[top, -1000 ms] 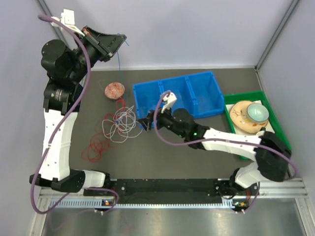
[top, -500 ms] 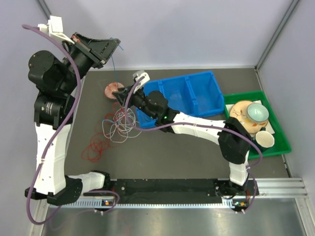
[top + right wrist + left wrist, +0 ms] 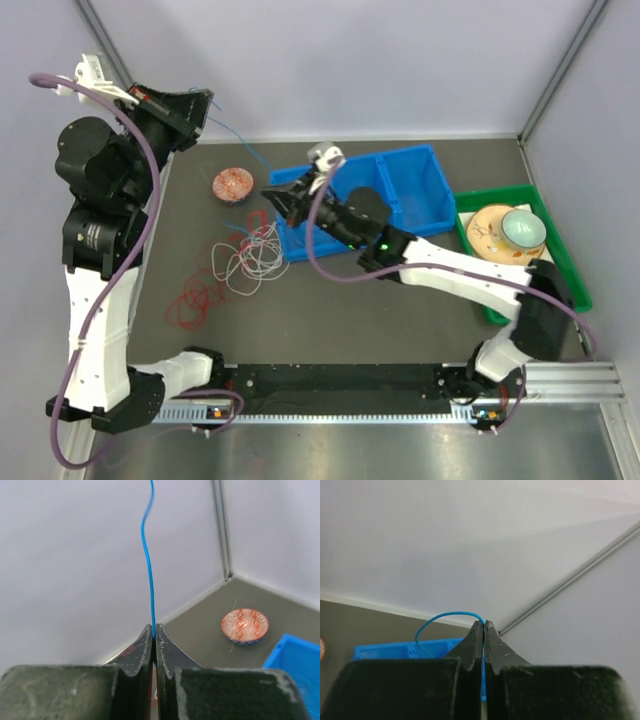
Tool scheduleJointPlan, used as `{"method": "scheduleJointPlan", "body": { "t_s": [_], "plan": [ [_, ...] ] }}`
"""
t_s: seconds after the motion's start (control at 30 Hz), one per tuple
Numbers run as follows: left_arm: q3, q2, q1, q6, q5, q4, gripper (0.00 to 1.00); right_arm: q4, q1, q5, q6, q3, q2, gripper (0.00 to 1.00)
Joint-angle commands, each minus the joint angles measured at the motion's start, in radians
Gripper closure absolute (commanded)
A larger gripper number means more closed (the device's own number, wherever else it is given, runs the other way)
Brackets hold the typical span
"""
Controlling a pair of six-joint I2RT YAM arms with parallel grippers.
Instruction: Untangle the cables
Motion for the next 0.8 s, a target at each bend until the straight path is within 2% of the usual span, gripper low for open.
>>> {"method": "scheduleJointPlan", "body": {
  "t_s": [0.0,0.13,0.17,0.23,0.27,0.37,0.43,0.53,0.67,0.7,0.77],
  "plan": [
    [-0.048,0.022,-0.002,0.053,-0.103,-0.016,1.00,-0.049,0.003,0.046,-0.116,-0.099,-0.176,1.00],
    [-0.131,0.026,-0.002,0.055,-0.094,-0.002,1.00,-0.246,0.001,0.044,-0.127,-0.155,-0.136,1.00],
    [-0.167,0.028,-0.002,0.064,-0.090,-0.004,1.00,-0.253,0.001,-0.026,-0.092,-0.161,-0.156,1.00],
    [-0.206,0.048,-0.002,0.071,-0.057,-0.007,1.00,-0.209,0.027,-0.046,-0.075,-0.191,-0.226,1.00],
    [-0.244,0.055,-0.002,0.072,-0.045,-0.001,1.00,-0.205,0.037,-0.037,-0.078,-0.196,-0.248,1.00],
    [-0.290,0.103,-0.002,0.090,0.110,0.030,1.00,-0.195,0.051,-0.026,-0.054,-0.224,-0.303,1.00],
    [-0.304,0.140,-0.002,0.099,0.146,0.027,1.00,-0.189,0.052,-0.005,-0.037,-0.259,-0.328,1.00],
    [-0.404,0.134,-0.002,0.113,0.221,0.067,1.00,-0.179,0.051,0.039,0.009,-0.340,-0.395,1.00],
    [-0.556,0.074,-0.005,0.093,0.451,0.232,0.99,-0.191,0.052,0.183,0.062,-0.533,-0.533,1.00],
    [-0.589,0.056,-0.005,0.096,0.588,0.263,0.99,-0.201,0.052,0.216,0.074,-0.564,-0.592,1.00],
    [-0.678,0.037,-0.012,0.090,0.682,0.295,0.93,-0.239,0.052,0.300,0.095,-0.654,-0.648,1.00]
  ]
}}
